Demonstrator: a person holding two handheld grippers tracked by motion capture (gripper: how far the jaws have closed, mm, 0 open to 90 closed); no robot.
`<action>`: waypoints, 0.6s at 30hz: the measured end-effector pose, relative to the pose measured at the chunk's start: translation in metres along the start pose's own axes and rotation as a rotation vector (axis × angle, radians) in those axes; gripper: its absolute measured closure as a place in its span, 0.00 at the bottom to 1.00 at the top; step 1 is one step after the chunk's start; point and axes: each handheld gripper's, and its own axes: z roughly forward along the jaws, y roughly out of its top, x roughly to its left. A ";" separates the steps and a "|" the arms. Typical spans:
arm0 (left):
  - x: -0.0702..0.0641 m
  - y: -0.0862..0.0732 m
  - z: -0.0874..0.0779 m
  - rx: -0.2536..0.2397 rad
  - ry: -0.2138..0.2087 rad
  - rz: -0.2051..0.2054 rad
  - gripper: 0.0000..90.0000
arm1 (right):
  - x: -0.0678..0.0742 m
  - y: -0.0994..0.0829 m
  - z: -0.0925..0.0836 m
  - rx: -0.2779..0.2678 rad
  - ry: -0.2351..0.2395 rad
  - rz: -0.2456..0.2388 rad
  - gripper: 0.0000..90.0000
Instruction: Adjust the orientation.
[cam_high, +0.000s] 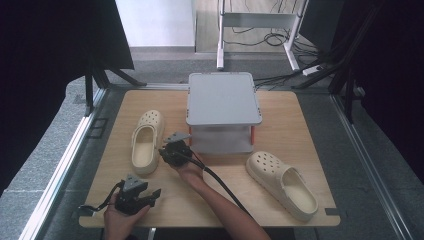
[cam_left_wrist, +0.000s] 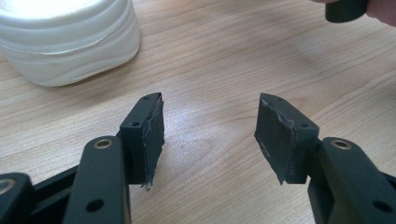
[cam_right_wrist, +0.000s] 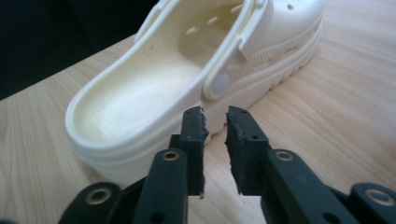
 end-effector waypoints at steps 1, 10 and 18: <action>0.000 0.000 0.000 -0.001 -0.001 -0.001 0.47 | 0.001 0.002 0.001 -0.001 -0.007 0.003 0.82; 0.001 0.000 -0.002 -0.007 -0.002 -0.006 0.47 | 0.001 0.026 0.016 -0.018 -0.068 0.032 0.77; 0.002 0.000 -0.003 -0.009 0.002 -0.006 0.47 | 0.001 0.040 0.029 -0.021 -0.098 0.057 0.72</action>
